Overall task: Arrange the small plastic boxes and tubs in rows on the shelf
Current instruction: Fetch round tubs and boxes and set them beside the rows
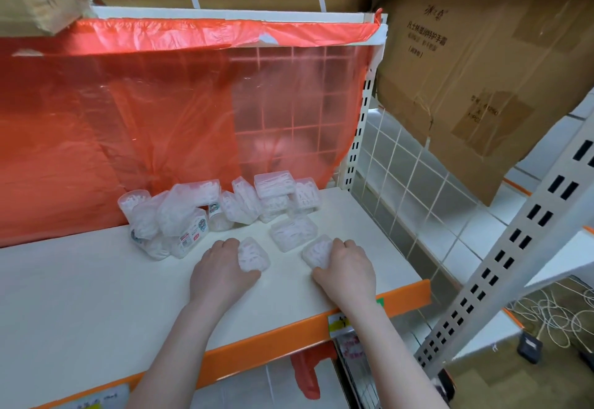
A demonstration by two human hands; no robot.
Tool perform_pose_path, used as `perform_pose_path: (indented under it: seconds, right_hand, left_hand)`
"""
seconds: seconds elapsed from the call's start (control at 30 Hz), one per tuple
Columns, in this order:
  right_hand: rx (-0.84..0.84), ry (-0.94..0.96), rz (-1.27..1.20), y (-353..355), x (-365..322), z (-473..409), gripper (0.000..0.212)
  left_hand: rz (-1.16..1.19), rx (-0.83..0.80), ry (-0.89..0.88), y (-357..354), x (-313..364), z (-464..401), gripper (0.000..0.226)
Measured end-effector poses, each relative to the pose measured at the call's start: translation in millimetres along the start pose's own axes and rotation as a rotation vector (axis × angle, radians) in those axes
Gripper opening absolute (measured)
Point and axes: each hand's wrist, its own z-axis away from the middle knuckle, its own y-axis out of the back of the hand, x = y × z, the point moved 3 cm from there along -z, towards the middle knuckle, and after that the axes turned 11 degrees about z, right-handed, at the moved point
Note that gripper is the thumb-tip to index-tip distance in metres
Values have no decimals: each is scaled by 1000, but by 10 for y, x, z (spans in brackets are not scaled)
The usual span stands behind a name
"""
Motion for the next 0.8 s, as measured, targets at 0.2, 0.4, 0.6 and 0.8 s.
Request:
perform_pose_path:
  seconds: [0.2,0.4,0.6,0.8]
  right_hand:
    - [93,73,-41,103,-108,24,25]
    - [105,124,-39,178,-366,218,29]
    - [83,160,-15,216,-790,488,37]
    - [121,278,-39,165,-1749,1064,42]
  left_hand:
    - [52,132,15,220,-99,162,41]
    - [61,169,-24,440,-285,357,52]
    - [63,185,-33,784,-641,583,50]
    - [43,247,17,1450,-1503,1045,61]
